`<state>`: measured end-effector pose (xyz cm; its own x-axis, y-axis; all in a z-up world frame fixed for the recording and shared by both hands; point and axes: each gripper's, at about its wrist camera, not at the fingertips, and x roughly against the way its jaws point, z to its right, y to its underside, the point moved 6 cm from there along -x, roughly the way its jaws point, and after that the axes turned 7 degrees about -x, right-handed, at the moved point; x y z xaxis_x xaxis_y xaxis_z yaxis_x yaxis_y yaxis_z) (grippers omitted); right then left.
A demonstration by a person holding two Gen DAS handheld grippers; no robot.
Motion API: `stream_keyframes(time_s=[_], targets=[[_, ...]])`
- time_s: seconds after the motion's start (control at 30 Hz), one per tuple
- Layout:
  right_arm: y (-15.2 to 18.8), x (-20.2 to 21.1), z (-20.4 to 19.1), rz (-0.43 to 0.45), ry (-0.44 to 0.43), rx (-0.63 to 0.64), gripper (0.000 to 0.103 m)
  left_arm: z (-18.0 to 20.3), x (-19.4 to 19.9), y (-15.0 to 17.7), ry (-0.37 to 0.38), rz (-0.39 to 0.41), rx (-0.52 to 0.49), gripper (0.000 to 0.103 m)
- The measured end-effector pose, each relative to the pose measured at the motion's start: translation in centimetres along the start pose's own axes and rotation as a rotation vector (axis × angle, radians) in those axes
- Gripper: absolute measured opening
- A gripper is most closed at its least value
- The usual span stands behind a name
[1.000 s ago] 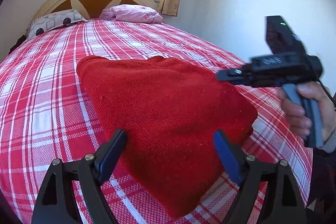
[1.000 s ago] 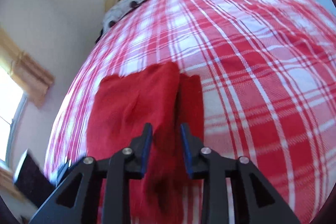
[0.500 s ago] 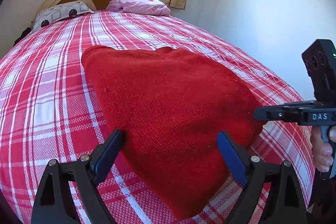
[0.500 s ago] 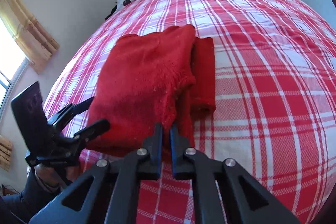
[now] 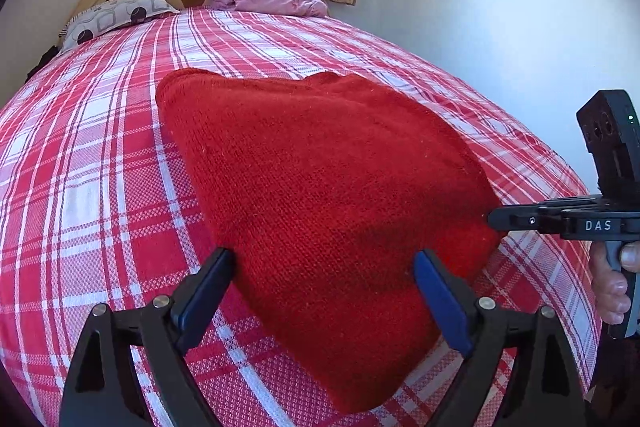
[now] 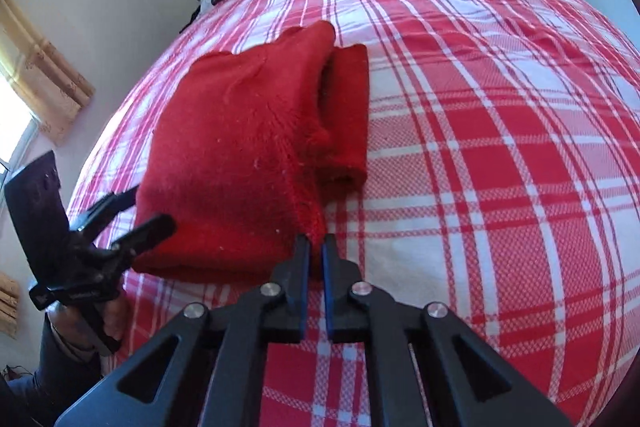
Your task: Fold small clothes
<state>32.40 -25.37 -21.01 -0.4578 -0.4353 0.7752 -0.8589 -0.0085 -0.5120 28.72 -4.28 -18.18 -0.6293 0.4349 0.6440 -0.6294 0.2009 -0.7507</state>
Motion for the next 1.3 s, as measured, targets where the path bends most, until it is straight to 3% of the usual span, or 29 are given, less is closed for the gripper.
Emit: stream_keyframes(time_s=[0.1, 0.17, 0.23, 0.4, 0.5, 0.6, 0.7, 0.8, 0.9, 1.0, 1.07, 1.2, 1.3], targets=[[-0.1, 0.5, -0.3, -0.002, 0.005, 0.017, 0.017, -0.2, -0.4, 0.2, 0.003, -0.025, 0.013, 0.092], [-0.4, 1.3, -0.2, 0.024, 0.028, 0.023, 0.036, -0.2, -0.4, 0.3, 0.007, -0.029, 0.017, 0.092], [-1.2, 2.7, -0.3, 0.093, 0.086, 0.042, 0.043, -0.1, -0.5, 0.4, 0.007, -0.033, 0.018, 0.092], [-4.2, 4.5, -3.5, 0.229, 0.118, 0.123, 0.043, 0.1, -0.5, 0.4, 0.001, -0.040, 0.012, 0.092], [-5.2, 2.7, -6.9, 0.215, 0.089, 0.211, 0.042, 0.0, 0.0, 0.3, 0.004, -0.011, 0.017, 0.092], [-5.2, 0.3, -8.7, 0.173, 0.056, 0.272, 0.041, -0.4, 2.0, -0.3, 0.030, 0.089, 0.042, 0.092], [-5.1, -1.7, -7.9, 0.147, 0.091, 0.281, 0.040, -2.1, 3.7, -0.8, 0.025, 0.183, 0.121, 0.092], [-4.3, -3.4, -6.0, 0.103, 0.141, 0.284, 0.039, -3.6, 4.0, -1.8, 0.031, 0.214, 0.197, 0.092], [-3.9, -3.7, -4.9, 0.108, 0.159, 0.308, 0.034, -4.5, 2.8, -3.1, 0.058, 0.188, 0.239, 0.092], [-4.0, -3.8, -4.6, 0.102, 0.142, 0.282, 0.034, -5.5, -0.2, -4.8, -0.041, 0.089, 0.200, 0.092], [-3.8, -3.7, -4.5, 0.100, 0.145, 0.285, 0.034, -5.9, -1.6, -5.1, -0.066, 0.053, 0.196, 0.092], [-3.6, -3.9, -4.6, 0.108, 0.143, 0.283, 0.034, -5.7, -3.8, -3.7, -0.041, 0.018, 0.196, 0.092], [-3.9, -3.6, -4.6, 0.107, 0.111, 0.282, 0.034, -6.3, -3.3, -3.6, 0.002, 0.041, 0.222, 0.092]])
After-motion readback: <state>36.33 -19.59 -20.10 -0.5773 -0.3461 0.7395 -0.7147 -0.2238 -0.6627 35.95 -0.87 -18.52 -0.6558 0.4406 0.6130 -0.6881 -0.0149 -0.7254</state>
